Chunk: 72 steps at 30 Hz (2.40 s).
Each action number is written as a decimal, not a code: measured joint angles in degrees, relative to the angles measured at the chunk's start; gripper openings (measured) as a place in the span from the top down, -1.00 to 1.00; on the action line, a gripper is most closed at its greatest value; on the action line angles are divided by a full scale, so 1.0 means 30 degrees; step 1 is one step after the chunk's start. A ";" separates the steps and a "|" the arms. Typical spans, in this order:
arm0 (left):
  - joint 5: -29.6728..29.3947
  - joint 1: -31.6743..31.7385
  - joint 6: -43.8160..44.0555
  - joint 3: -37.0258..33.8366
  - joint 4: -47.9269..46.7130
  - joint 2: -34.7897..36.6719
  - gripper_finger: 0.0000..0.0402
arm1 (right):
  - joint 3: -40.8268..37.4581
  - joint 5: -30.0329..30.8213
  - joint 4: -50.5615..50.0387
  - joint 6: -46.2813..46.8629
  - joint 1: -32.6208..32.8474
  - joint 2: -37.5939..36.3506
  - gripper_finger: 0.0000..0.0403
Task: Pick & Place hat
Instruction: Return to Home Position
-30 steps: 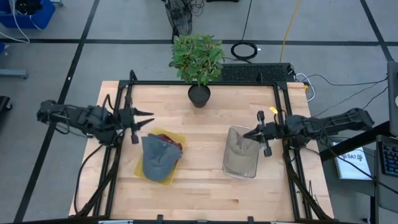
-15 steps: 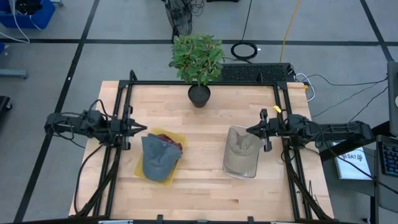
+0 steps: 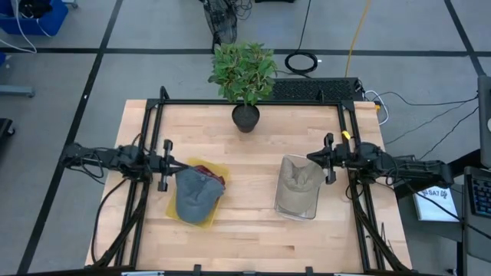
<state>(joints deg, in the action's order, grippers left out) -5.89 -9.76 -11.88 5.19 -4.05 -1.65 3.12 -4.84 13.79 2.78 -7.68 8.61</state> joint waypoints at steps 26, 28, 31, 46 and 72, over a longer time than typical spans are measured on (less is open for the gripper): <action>-0.0072 0.0015 -0.0143 -0.1472 0.1763 0.0183 1.00 | -0.0753 -0.0379 -0.0768 -0.0295 -0.0432 -0.0714 1.00; -0.0051 0.0015 -0.0138 -0.1472 0.1756 0.0183 1.00 | -0.0753 -0.0376 -0.0558 -0.0295 -0.0432 -0.0718 1.00; -0.0051 0.0015 -0.0138 -0.1472 0.1749 0.0183 1.00 | -0.0753 -0.0357 -0.0366 -0.0295 -0.0432 -0.0718 1.00; -0.0252 0.0015 0.0197 -0.1553 0.2500 0.0177 0.84 | -0.0761 -0.0379 -0.0242 -0.0184 -0.0432 -0.0711 1.00; -0.0204 0.0015 0.0183 -0.1538 0.2973 0.0183 0.81 | -0.0775 -0.0401 -0.0251 -0.0151 -0.0427 -0.0711 1.00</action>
<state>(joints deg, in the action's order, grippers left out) -6.50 -9.72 -11.33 0.58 4.86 -1.10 0.80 -6.04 13.03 2.32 -8.96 6.48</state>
